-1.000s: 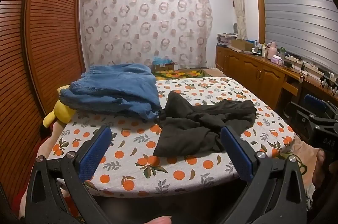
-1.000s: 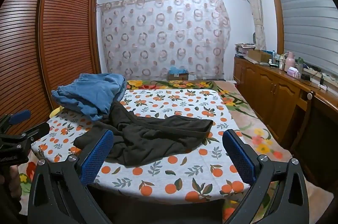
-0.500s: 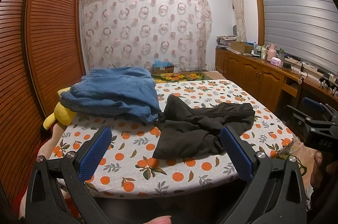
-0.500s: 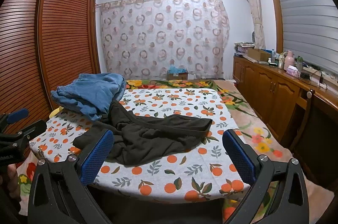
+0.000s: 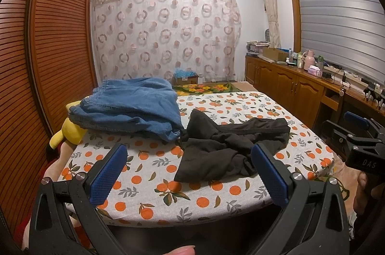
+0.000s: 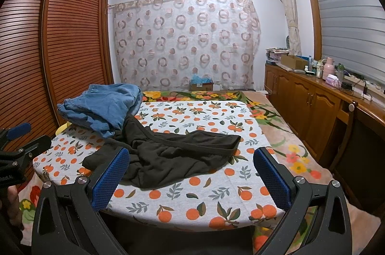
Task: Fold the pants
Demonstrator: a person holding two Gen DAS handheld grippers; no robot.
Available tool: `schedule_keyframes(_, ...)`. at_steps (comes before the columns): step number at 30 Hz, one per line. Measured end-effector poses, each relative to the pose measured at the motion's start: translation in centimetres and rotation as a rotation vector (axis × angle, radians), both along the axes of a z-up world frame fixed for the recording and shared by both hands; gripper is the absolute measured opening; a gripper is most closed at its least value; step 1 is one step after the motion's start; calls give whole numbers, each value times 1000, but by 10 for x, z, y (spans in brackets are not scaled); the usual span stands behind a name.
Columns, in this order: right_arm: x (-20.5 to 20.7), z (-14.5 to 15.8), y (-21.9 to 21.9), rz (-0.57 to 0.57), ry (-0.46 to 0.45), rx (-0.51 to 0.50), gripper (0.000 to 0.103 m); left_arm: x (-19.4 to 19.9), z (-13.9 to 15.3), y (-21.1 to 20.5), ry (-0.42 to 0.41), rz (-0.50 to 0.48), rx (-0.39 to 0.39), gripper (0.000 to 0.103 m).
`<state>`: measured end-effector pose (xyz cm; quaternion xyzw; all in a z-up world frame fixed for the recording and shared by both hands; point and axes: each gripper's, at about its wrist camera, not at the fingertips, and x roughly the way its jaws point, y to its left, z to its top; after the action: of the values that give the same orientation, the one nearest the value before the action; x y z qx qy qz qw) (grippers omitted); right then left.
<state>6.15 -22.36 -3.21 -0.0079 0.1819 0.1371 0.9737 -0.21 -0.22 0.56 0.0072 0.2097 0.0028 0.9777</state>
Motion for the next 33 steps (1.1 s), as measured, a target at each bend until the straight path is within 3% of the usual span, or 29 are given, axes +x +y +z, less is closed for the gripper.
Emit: schedule_keyframes(33, -3, 0, 2, 7, -6, 3, 103, -1, 0, -1, -6, 1, 3, 103)
